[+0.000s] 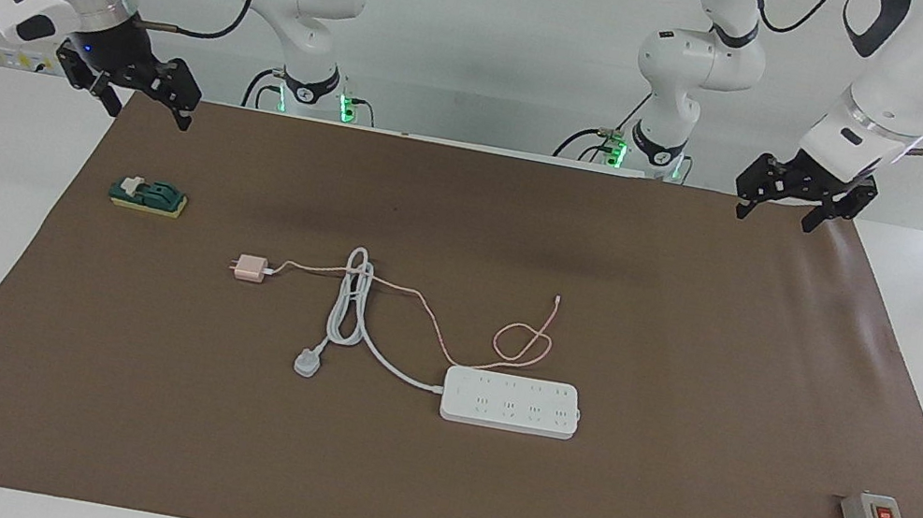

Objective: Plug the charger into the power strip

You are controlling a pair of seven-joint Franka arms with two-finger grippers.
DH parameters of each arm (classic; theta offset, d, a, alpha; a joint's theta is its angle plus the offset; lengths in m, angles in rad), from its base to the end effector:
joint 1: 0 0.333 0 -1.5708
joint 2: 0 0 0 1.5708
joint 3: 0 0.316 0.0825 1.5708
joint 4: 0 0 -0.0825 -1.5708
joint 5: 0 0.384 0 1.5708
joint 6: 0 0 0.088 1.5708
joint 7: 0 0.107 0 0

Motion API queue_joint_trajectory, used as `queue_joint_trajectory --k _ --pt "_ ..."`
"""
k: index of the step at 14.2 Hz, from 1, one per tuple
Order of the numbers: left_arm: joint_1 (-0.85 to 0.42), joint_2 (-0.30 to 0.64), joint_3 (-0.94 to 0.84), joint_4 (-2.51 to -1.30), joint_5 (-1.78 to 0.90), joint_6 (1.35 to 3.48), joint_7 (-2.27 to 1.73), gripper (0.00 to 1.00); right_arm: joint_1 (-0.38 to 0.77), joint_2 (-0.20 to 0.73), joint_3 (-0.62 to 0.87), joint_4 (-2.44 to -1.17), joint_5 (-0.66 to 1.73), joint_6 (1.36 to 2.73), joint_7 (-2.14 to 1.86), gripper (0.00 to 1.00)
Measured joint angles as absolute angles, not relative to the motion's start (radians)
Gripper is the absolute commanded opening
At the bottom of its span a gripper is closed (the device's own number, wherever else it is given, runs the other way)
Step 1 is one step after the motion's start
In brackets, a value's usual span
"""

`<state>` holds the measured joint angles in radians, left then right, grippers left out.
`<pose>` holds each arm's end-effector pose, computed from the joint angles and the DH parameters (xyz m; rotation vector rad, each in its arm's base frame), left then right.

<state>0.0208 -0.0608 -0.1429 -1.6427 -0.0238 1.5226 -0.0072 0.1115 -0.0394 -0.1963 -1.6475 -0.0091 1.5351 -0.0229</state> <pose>0.5252 -0.0695 0.6193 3.1237 -0.1795 -0.0951 0.5348 -0.0485 0.6066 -3.1354 0.0964 0.1157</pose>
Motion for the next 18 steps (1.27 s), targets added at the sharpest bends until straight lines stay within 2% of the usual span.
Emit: queue_joint_trajectory --k 18 --pt "0.025 -0.063 -0.13 -1.625 -0.018 1.485 -0.007 1.0 0.109 -0.039 -0.188 -1.648 -0.011 1.511 -0.023 1.0"
